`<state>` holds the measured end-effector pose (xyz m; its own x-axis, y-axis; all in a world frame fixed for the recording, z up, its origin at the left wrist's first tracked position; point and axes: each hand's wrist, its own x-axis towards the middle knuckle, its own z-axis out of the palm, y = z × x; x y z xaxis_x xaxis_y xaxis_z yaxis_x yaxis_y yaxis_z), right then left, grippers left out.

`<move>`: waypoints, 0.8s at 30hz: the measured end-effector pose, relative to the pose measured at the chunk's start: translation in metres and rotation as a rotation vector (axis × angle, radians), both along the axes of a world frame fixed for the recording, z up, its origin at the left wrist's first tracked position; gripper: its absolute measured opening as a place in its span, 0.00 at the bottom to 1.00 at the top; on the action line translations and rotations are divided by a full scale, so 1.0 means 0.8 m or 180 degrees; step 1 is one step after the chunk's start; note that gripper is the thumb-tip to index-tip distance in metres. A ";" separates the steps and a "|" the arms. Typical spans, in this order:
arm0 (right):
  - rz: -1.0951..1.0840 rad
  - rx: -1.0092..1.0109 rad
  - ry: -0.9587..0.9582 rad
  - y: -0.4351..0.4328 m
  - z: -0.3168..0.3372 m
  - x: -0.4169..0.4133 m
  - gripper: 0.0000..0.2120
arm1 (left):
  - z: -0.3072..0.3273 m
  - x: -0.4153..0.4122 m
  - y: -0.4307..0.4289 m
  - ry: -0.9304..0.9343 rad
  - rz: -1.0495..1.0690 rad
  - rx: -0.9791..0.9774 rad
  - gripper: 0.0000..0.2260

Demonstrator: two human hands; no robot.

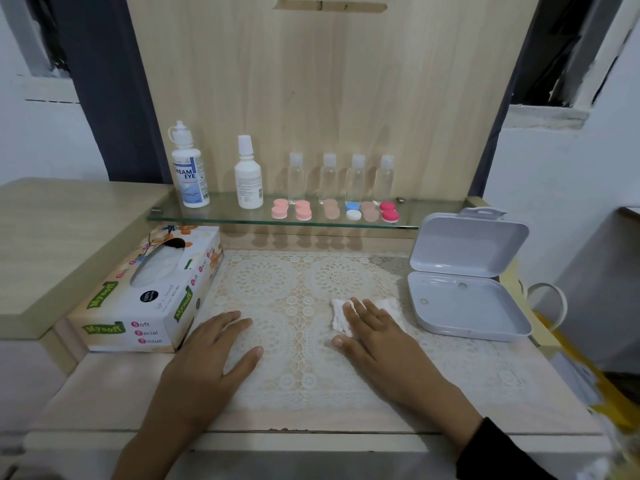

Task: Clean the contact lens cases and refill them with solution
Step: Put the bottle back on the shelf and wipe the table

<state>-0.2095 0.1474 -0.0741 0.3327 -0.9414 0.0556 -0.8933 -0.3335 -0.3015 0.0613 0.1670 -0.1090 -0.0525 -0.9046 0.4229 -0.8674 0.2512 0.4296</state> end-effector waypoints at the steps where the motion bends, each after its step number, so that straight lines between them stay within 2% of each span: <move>1: 0.0014 -0.0015 0.0000 0.007 -0.001 -0.001 0.38 | 0.000 0.000 0.000 -0.0003 -0.0001 -0.0008 0.29; 10: 0.0206 -0.0122 0.0081 0.054 -0.011 0.014 0.45 | 0.000 -0.001 0.000 -0.0007 0.0026 0.0009 0.29; 14: 0.0165 -0.0477 0.0198 0.067 -0.029 0.025 0.35 | -0.002 -0.001 0.000 -0.0016 0.0025 0.0050 0.30; 20: 0.0469 -0.1378 0.0025 0.077 -0.054 0.039 0.32 | -0.001 -0.002 0.001 -0.0061 0.0006 -0.0048 0.29; 24: 0.0761 -0.1382 -0.0279 0.080 -0.055 0.041 0.29 | 0.001 -0.002 0.003 -0.0023 0.0011 -0.0074 0.28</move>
<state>-0.1771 0.2117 -0.1179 0.5126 -0.7232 0.4629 -0.7541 -0.6370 -0.1600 0.0595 0.1695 -0.1080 -0.0525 -0.8948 0.4433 -0.8713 0.2579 0.4174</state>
